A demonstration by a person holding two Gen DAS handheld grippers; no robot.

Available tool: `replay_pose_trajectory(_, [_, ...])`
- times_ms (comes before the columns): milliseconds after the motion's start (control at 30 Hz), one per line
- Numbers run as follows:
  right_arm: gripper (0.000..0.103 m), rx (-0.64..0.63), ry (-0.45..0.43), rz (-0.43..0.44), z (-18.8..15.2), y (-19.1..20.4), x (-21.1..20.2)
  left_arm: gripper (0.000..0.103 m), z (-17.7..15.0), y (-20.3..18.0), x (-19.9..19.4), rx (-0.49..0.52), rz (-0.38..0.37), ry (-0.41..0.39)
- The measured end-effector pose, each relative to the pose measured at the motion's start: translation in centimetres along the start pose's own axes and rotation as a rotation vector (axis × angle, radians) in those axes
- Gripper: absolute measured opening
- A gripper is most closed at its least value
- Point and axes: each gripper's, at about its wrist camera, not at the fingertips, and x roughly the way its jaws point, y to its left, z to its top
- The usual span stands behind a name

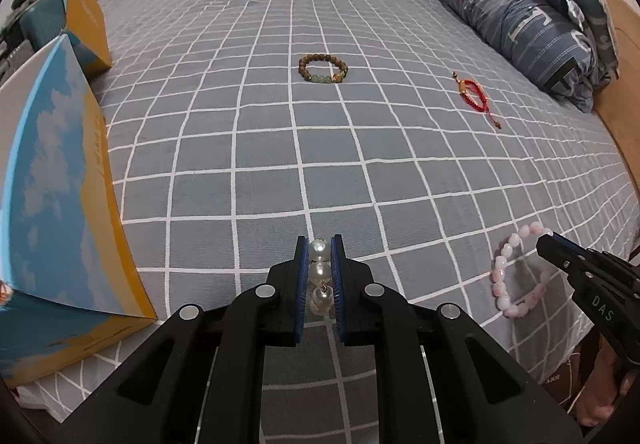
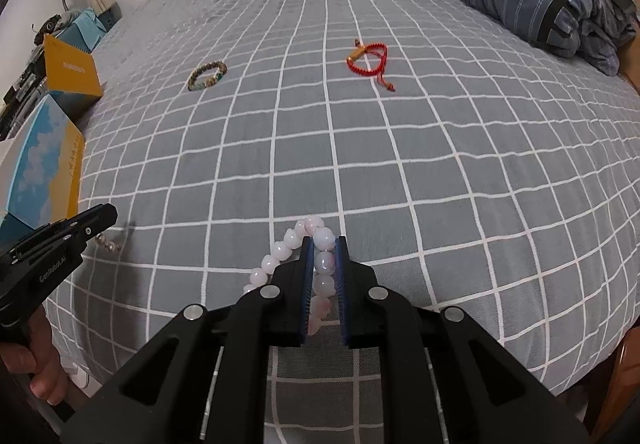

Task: Organize jewelry
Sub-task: 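Carry the pearl strand and pink bracelet with both tools into the white box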

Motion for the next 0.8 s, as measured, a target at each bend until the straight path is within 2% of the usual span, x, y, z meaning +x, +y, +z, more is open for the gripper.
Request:
replay_pose_trajectory(367, [0.01,0.006,-0.04,0.021,0.9,0.2,-1.9,0.011,0.9,-0.3,-2.4,0.003,-0.034,-0.025])
replay_pose_trajectory(800, [0.01,0.001,-0.09,0.02,2.8,0.7,-3.8,0.011,2.5,-0.3,-4.9,0.017,-0.014,-0.076])
